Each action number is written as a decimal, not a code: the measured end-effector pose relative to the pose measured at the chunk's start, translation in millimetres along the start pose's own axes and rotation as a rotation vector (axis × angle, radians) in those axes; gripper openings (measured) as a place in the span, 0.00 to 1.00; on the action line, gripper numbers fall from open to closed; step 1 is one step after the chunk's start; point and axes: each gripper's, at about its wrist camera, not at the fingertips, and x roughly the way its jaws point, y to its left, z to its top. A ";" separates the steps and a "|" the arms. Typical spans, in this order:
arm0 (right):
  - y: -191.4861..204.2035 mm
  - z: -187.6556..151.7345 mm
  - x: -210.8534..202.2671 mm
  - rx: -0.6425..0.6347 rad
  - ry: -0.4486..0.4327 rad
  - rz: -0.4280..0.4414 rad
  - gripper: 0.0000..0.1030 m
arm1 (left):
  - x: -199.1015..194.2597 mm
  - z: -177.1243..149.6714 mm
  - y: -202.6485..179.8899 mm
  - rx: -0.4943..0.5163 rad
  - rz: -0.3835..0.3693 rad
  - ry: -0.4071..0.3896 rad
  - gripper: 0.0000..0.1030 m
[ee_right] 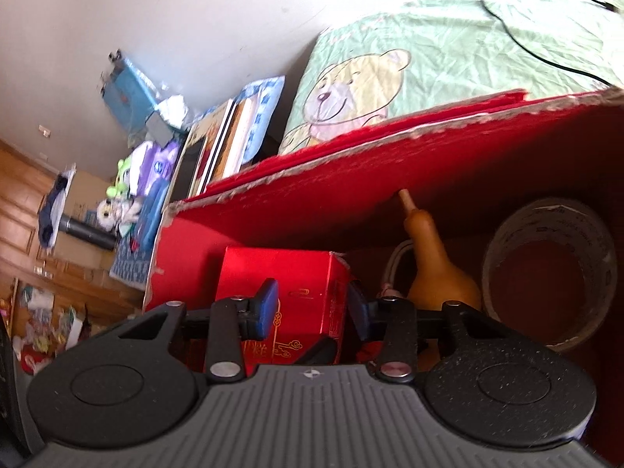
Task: Organize objects
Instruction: 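Lower the red packet with the right gripper into the box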
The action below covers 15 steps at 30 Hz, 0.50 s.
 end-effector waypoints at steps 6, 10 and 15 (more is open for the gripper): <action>-0.3 -0.1 -4.1 0.007 -0.038 -0.010 0.43 | -0.6 -0.3 -1.4 0.007 0.007 -0.005 0.82; 0.3 -0.2 -4.9 0.003 -0.053 -0.017 0.43 | -0.9 0.0 -1.4 0.009 0.010 -0.006 0.82; -1.2 -0.2 -4.7 0.020 -0.056 -0.025 0.43 | -1.6 -0.3 -2.8 0.016 0.023 -0.015 0.83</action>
